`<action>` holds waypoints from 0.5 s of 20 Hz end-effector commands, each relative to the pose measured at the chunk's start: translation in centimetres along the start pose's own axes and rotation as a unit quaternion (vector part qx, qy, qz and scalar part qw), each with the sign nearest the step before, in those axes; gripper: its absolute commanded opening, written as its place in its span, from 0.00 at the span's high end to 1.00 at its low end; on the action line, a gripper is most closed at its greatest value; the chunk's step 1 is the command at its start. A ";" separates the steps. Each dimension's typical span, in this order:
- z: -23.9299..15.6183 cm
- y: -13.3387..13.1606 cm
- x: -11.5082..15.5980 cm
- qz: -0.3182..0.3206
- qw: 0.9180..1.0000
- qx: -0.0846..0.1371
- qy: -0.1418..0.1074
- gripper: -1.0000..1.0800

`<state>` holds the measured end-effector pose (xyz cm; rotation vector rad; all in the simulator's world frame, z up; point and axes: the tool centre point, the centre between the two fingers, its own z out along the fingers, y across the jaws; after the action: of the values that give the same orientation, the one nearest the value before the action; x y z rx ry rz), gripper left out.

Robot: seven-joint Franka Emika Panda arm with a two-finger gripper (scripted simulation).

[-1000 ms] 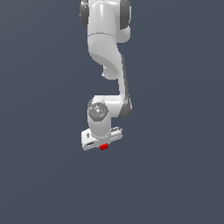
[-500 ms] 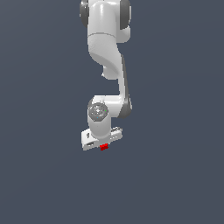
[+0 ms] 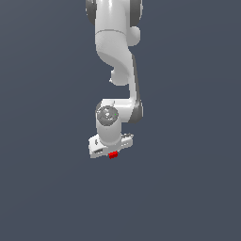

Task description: Pick up the red cube and move it to a goal position.

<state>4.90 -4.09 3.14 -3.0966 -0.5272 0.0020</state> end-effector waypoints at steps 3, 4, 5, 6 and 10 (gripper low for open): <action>-1.5 -1.2 -0.8 0.000 1.000 0.000 0.000 1.00; -1.9 -1.5 -1.1 0.000 1.000 0.000 0.000 1.00; -2.3 -1.9 -1.4 0.000 1.000 0.000 0.000 1.00; -2.8 -2.2 -1.7 0.000 1.000 0.000 0.000 1.00; -5.1 -4.1 -3.1 0.000 1.000 0.000 0.000 1.00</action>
<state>1.38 -1.76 7.32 -3.0970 -0.5271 0.0030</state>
